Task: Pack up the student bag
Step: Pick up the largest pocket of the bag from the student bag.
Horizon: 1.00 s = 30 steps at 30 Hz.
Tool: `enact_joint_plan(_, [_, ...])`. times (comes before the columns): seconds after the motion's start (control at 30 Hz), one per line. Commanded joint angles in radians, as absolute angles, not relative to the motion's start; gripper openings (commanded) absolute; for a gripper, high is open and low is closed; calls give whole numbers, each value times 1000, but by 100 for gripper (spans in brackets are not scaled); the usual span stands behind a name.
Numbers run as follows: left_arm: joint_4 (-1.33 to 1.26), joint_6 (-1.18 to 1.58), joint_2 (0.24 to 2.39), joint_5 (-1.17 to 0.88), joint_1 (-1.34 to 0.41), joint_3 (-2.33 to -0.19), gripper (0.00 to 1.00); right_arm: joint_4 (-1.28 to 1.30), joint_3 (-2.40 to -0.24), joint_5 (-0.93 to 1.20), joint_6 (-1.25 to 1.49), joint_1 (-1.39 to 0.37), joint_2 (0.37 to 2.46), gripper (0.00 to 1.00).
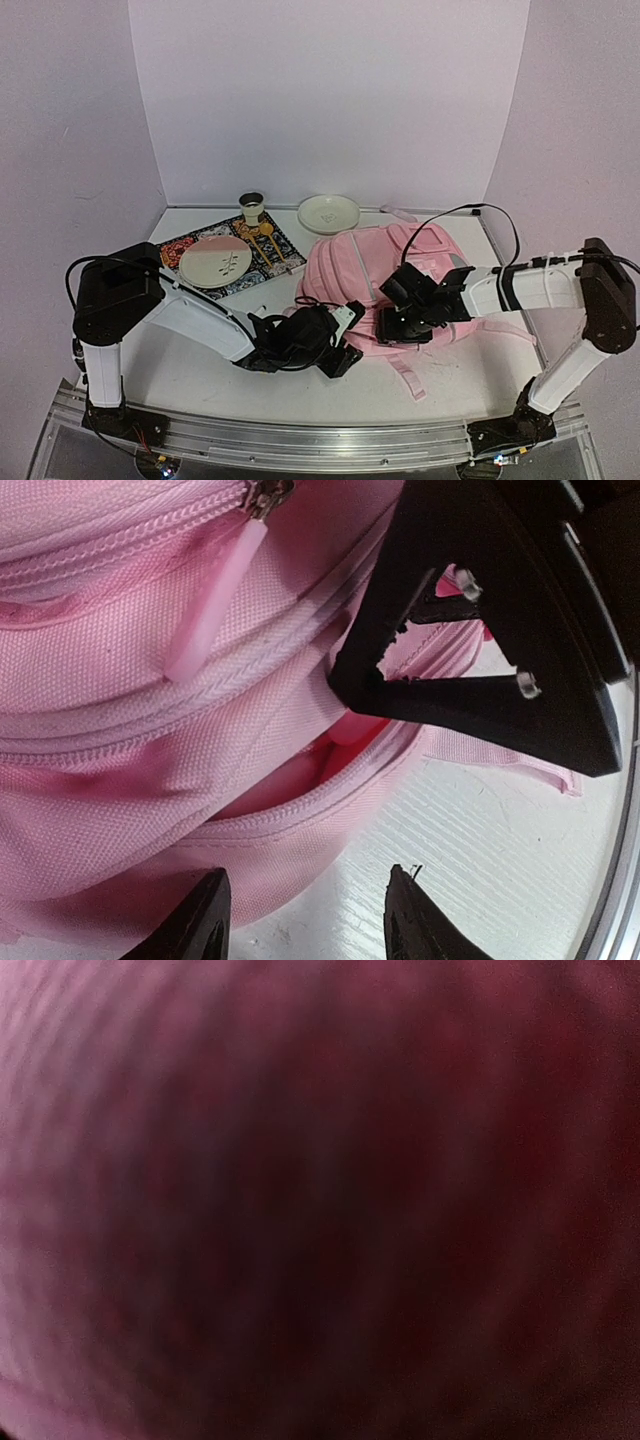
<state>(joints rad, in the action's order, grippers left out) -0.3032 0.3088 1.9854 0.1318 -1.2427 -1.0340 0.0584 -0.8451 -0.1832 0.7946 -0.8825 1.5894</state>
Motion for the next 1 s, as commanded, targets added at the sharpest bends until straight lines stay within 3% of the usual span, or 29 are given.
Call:
enact_joint_plan(0.0, [-313, 317, 2005, 101, -1251, -1056, 53, 115, -914, -249, 732, -886, 1656, 67])
enact_joint_plan(0.17, [-314, 320, 1999, 106, -1251, -1050, 52, 127, -958, -221, 680, -902, 1731, 75])
enact_joint_plan(0.33, [-317, 325, 1995, 101, -1252, -1048, 52, 141, -972, -276, 699, -904, 1779, 73])
enact_joint_plan(0.77, [-337, 344, 1949, 127, -1251, -1022, 51, 99, -948, -330, 706, -904, 1636, 21])
enact_joint_plan(0.97, [-340, 362, 1924, 157, -1249, -1010, 50, 57, -906, -286, 709, -904, 1591, 14])
